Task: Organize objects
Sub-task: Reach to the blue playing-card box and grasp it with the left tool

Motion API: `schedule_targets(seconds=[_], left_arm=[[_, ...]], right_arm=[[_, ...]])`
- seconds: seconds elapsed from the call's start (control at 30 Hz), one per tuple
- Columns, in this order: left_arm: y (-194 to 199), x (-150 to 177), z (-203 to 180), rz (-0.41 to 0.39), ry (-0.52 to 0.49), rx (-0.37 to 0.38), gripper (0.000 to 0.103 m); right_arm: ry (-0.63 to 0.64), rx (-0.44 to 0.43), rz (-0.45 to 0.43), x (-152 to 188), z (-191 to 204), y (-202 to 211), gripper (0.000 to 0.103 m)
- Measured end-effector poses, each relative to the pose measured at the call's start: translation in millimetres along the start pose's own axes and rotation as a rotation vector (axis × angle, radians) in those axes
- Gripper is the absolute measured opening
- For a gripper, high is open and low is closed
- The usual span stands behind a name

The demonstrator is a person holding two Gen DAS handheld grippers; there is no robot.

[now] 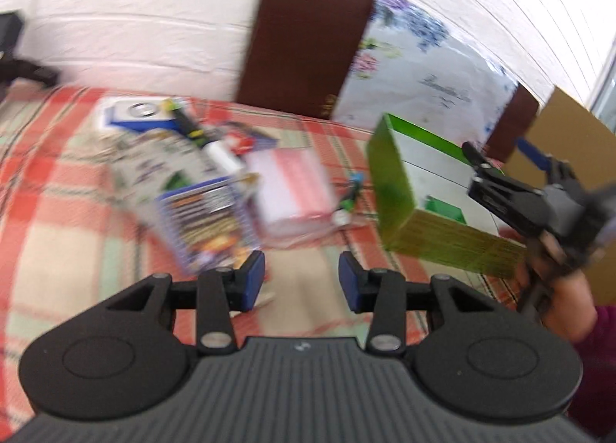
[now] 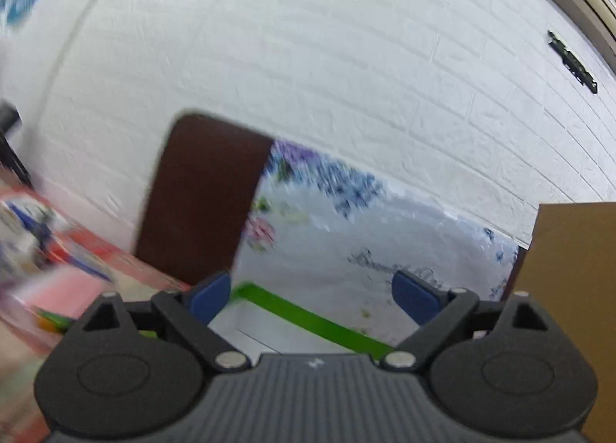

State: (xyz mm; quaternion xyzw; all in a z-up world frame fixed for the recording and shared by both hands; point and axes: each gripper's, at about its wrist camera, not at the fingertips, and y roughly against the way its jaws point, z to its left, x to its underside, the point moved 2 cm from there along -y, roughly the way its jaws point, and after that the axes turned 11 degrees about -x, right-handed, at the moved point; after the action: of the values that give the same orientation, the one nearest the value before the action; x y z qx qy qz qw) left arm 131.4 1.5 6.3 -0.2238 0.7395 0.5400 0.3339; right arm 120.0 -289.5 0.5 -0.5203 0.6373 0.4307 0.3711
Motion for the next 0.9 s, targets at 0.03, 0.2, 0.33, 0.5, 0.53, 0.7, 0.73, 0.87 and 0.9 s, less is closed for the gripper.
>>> schedule_targets(seconds=[0.03, 0.2, 0.33, 0.5, 0.53, 0.7, 0.73, 0.87, 0.9], left_arm=[[4, 2, 6, -0.006, 0.009, -0.007, 0.048], [14, 9, 26, -0.023, 0.033, -0.032, 0.051], [16, 16, 38, -0.030, 0.062, -0.022, 0.051], [18, 22, 49, -0.042, 0.071, -0.025, 0.054], [17, 23, 53, -0.042, 0.073, -0.027, 0.054], [5, 22, 79, -0.018, 0.163, -0.034, 0.054], [3, 21, 85, -0.014, 0.190, -0.024, 0.054], [-6, 10, 95, 0.005, 0.224, 0.038, 0.054], [-10, 7, 95, 0.014, 0.217, 0.059, 0.054]], right_arm=[[0.017, 0.011, 0.031, 7, -2, -13, 0.091], [0.120, 0.041, 0.118, 34, 11, -36, 0.085], [0.153, 0.002, 0.139, 24, 31, -15, 0.086], [0.153, -0.015, 0.118, 19, 51, 30, 0.093], [0.137, 0.017, 0.080, 11, 52, 41, 0.095], [-0.015, -0.243, -0.089, -40, 87, 98, 0.099], [-0.026, -0.367, -0.055, -43, 103, 99, 0.096], [-0.035, -0.654, 0.119, -34, 160, 76, 0.081], [-0.032, -0.678, 0.159, -30, 169, 66, 0.081]])
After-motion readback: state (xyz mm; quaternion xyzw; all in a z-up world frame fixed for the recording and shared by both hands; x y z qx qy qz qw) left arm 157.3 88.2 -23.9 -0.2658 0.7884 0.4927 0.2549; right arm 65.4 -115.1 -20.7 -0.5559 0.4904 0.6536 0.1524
